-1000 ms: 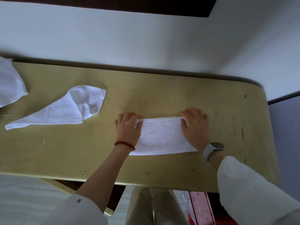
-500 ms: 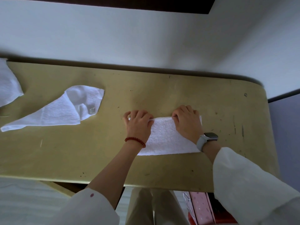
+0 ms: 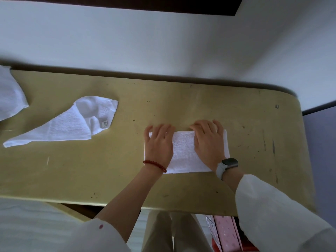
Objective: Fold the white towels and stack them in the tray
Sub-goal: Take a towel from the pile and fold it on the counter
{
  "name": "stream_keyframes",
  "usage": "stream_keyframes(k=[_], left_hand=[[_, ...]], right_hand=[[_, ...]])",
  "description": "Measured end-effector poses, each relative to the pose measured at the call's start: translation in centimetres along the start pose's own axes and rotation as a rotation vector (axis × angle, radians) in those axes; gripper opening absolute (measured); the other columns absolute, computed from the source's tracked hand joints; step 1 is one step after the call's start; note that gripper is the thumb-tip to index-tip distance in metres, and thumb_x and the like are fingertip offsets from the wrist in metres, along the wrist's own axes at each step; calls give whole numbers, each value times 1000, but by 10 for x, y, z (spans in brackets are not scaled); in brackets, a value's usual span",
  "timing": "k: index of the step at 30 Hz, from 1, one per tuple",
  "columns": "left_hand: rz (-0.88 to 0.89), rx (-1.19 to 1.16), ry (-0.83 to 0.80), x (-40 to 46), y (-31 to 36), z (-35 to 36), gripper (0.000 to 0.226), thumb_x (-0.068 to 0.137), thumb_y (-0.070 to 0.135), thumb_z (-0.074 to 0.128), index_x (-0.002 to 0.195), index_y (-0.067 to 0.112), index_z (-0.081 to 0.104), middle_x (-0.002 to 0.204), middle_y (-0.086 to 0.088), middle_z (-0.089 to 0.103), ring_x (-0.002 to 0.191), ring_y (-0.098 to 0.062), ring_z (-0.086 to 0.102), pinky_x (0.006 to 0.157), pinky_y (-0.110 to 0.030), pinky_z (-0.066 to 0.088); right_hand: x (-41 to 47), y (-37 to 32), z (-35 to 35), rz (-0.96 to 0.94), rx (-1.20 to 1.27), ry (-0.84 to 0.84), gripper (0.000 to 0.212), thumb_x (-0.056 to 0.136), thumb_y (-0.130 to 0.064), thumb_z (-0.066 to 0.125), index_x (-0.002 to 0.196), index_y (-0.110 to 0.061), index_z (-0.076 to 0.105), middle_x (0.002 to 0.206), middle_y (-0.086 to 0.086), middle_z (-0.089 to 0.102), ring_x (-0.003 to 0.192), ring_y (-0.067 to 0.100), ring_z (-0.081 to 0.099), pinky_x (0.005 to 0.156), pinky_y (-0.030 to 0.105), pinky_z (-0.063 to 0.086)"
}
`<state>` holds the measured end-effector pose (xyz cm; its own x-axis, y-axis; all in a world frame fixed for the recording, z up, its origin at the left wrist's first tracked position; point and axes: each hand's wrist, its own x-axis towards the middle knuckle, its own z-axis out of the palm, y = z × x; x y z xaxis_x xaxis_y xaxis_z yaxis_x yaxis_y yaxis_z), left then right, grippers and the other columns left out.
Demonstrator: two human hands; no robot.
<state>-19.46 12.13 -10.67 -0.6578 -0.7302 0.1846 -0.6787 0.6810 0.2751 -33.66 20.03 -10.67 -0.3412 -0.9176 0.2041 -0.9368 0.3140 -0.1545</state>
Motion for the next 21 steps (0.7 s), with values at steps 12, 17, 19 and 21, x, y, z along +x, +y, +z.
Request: stream_keyframes(k=[12,17,19,21], left_hand=[[143,174,-383,-35,-20,14,56,95,48,16,143,21,24,148,-7,35,137,-28,23,109,-48,17],[128,240,-402,-35,-40,1,57,96,50,0,144,26,19,146,-5,39,135,-24,25,108,-53,24],[150,258,-422,-29,-46,-5,57,96,50,-1,143,26,23,145,-5,41,133,-23,27,105,-54,28],[137,293,-450,-23,-60,-11,58,96,51,-1,140,26,27,142,-6,44,132,-26,35,103,-55,33]], right_hand=[[-41,24,4,12,-105,-363,51,95,-40,19,140,-21,30,146,10,36,135,32,33,109,54,14],[-44,24,0,150,-71,-387,51,95,-39,18,141,-19,29,146,14,37,135,33,33,108,56,22],[-43,7,1,245,-68,-372,51,92,-36,25,138,-15,37,142,17,40,131,36,39,105,58,26],[-44,-14,2,291,-60,-396,52,92,-36,25,137,-12,37,141,20,42,128,39,41,103,60,28]])
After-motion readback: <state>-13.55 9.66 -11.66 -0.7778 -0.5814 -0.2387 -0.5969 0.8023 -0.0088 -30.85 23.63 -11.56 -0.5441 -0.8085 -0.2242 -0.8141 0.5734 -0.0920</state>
